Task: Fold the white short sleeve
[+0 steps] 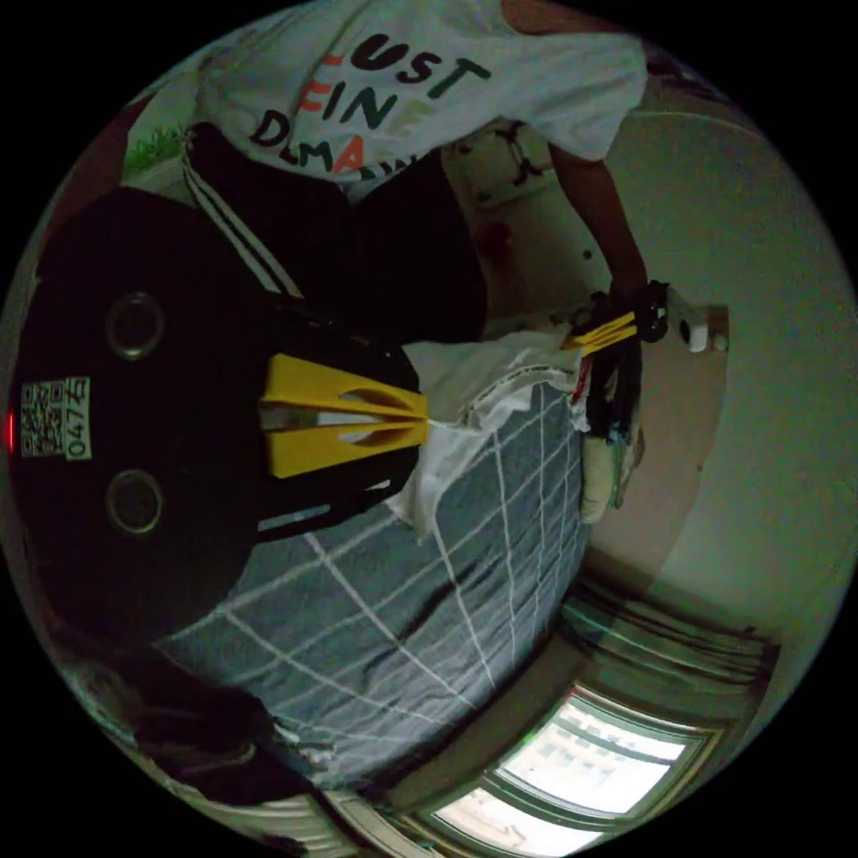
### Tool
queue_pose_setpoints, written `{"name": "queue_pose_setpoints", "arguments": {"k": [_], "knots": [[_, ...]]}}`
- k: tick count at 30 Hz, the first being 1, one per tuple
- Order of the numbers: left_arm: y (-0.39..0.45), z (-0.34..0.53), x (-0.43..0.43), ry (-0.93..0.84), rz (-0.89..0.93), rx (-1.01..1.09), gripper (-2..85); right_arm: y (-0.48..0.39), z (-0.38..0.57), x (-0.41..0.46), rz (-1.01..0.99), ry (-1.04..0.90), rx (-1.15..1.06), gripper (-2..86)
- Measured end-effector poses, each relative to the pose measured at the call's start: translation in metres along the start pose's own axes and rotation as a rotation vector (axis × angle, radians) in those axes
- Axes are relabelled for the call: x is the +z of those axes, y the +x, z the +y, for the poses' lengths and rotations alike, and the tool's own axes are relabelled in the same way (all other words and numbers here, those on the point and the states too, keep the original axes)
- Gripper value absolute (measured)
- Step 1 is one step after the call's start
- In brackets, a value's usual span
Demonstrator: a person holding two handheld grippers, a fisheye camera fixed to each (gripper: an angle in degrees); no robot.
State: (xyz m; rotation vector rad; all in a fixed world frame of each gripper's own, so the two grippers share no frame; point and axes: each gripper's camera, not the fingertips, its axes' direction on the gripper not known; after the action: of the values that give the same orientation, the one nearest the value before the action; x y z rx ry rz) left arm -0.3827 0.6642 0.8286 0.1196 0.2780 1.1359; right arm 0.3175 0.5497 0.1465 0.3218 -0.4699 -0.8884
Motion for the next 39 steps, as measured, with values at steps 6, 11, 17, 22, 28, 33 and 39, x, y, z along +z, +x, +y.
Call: {"name": "queue_pose_setpoints", "arguments": {"k": [6,11,17,22,28,33,39], "knots": [[-0.109,-0.141,-0.061,0.058,-0.407,-0.317,-0.7,0.14,-0.126,-0.019,0.455,-0.009,0.089,-0.5],[-0.1,-0.211,-0.191,0.386,-0.723,-0.306,-0.7,0.187,-0.205,-0.103,0.786,0.185,0.067,-0.5],[-0.093,-0.213,-0.175,0.319,-0.685,-0.202,-0.6,0.194,-0.203,-0.107,0.707,0.185,-0.003,-0.5],[-0.093,-0.182,-0.077,0.149,-0.572,-0.147,-0.6,0.184,-0.148,-0.021,0.515,0.094,-0.018,-0.5],[-0.039,-0.116,0.07,-0.182,-0.443,0.084,-0.5,0.116,-0.062,0.086,0.216,-0.077,-0.129,-0.5],[0.013,-0.063,0.125,-0.263,-0.324,0.181,-0.5,0.055,-0.005,0.129,0.063,-0.127,-0.214,-0.6],[0.017,-0.024,0.145,-0.204,-0.371,0.103,-0.3,0.035,0.028,0.167,-0.003,-0.133,-0.206,-0.3]]}}
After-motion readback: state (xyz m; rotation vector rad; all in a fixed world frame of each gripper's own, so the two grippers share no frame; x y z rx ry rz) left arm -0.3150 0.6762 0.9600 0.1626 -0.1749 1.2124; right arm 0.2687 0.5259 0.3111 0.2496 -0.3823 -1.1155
